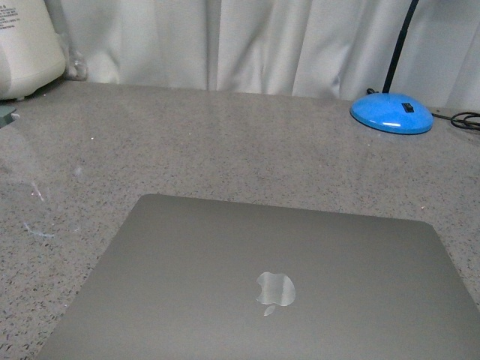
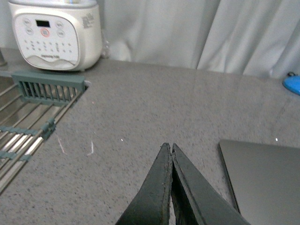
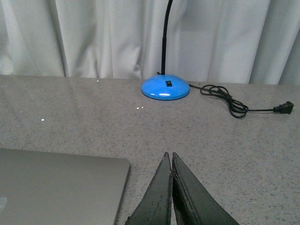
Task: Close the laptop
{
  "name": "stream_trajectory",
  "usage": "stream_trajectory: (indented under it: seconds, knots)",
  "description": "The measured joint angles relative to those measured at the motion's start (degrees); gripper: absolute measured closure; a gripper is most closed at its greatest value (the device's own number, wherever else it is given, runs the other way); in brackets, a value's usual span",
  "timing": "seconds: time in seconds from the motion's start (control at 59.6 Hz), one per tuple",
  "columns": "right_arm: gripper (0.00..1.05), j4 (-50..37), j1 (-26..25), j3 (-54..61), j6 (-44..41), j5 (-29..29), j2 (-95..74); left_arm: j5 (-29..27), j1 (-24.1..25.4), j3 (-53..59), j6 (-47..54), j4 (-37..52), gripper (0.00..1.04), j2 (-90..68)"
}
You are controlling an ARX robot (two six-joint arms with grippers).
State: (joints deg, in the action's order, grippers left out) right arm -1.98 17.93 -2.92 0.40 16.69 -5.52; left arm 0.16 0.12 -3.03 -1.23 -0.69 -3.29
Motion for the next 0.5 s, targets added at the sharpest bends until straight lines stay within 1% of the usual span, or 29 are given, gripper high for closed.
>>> stream_trajectory:
  seconds: [0.134,0.285,0.302,0.352,0.386,0.453,0.503]
  knots:
    - [1.04,0.4,-4.6,1.0,-0.1,-4.0,2.7,-0.1,0.0,1.5,0.5,0.4,1.01,2.1]
    - [1.04,1.2,-8.4,2.5,-0.2,-8.0,4.4,-0.2,0.0,2.0,0.8,0.4,1.01,3.1]
    - [1.04,1.3,-8.9,2.5,-0.2,-8.7,4.5,-0.2,0.0,2.0,0.8,0.4,1.01,3.1]
    - [1.04,1.9,-12.7,2.5,-0.2,-13.9,4.9,-0.2,0.0,2.0,0.8,0.4,1.01,3.1]
    - [1.04,2.0,-14.8,2.5,-0.2,-15.8,5.1,-0.2,0.0,2.0,0.8,0.4,1.01,3.1]
    - [1.04,2.0,-17.0,2.5,-0.2,-16.3,5.3,0.0,0.0,2.0,0.8,0.4,1.01,3.1]
    - [1.04,2.0,-17.7,2.5,-0.2,-16.1,5.3,-0.2,0.0,2.0,0.8,0.4,1.01,3.1]
